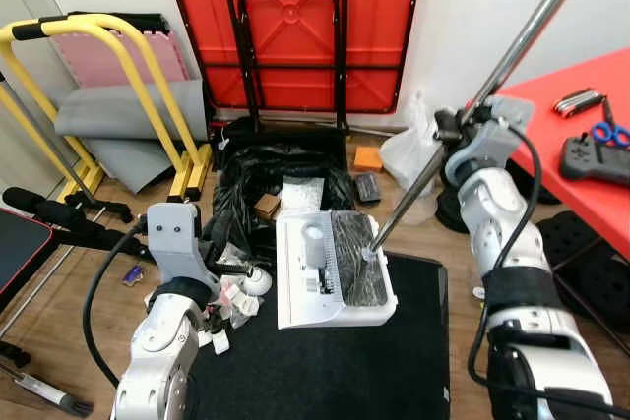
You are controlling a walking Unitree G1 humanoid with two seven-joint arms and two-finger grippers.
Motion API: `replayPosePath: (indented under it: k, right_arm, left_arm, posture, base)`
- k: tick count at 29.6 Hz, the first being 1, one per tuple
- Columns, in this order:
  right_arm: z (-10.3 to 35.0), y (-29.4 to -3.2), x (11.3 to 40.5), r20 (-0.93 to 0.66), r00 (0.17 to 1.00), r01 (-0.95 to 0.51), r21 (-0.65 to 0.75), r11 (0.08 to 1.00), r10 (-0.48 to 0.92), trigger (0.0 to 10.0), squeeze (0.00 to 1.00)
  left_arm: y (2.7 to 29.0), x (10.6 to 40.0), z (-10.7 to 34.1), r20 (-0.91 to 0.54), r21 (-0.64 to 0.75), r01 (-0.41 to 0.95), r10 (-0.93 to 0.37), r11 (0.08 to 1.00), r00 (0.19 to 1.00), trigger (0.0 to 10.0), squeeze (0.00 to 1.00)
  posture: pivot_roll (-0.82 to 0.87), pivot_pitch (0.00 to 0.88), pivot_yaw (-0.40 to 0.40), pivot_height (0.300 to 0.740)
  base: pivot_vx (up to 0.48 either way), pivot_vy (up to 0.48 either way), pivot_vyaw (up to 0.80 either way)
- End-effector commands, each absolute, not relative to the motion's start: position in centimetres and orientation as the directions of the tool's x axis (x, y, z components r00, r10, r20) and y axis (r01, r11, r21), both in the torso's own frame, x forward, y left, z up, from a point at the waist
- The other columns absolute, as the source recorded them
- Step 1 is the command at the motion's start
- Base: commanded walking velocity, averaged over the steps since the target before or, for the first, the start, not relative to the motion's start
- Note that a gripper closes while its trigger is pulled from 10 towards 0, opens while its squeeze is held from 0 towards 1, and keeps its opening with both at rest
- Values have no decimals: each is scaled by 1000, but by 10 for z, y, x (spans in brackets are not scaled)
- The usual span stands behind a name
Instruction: Sweep floor
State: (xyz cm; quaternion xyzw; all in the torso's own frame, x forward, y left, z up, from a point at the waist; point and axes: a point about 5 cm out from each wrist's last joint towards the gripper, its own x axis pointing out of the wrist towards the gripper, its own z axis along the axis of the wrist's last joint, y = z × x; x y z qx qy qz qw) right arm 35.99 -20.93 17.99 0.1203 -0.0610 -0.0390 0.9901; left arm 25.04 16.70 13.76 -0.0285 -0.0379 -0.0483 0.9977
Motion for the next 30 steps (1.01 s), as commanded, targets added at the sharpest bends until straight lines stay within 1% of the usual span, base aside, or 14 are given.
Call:
replayPosePath:
  k: [1,6,15,17,19,21,23,24,30]
  right_arm:
    - [194,-207,358,169,982,39,257,966,-84,10000,0]
    - [190,-209,347,147,985,52,254,966,-91,10000,0]
    - [196,-203,347,154,984,46,253,966,-87,10000,0]
    - [198,-203,347,166,982,46,264,963,-92,10000,0]
    - [200,-202,347,171,982,35,242,970,-78,10000,0]
    - [200,-203,347,166,982,36,276,960,-85,10000,0]
    - [200,-203,347,166,982,36,276,960,-85,10000,0]
    - [200,-203,347,161,983,42,297,954,-94,10000,0]
    - [202,-203,347,145,984,51,308,950,-100,10000,0]
  left_arm:
    - [172,250,132,60,-46,59,-57,997,997,10000,0]
    - [174,250,132,67,-35,60,-57,998,996,10000,0]
    - [174,250,134,83,-25,76,-74,997,994,10000,0]
    - [174,249,134,86,-21,80,-78,997,993,10000,0]
    - [173,249,135,90,-16,85,-83,996,992,10000,0]
    - [174,249,135,92,-18,83,-81,996,992,10000,0]
    - [174,249,135,92,-18,83,-81,996,992,10000,0]
    - [174,249,135,93,-21,82,-80,996,992,10000,0]
    - [174,249,135,97,-25,84,-81,996,992,10000,0]
  posture:
    - [-83,0,-19,740]
    - [-92,0,-11,740]
    - [-90,0,-10,740]
    - [-89,0,-10,740]
    - [-89,0,-10,740]
    - [-92,0,-10,740]
    - [-92,0,-10,740]
    - [-90,0,-11,740]
    - [-94,0,-9,740]
  base:
    - [0,0,0]
    - [0,0,0]
    - [0,0,0]
    - [289,0,0]
    - [289,0,0]
    - [364,0,800]
    - [368,0,800]
    - [364,0,0]
    - [367,0,0]
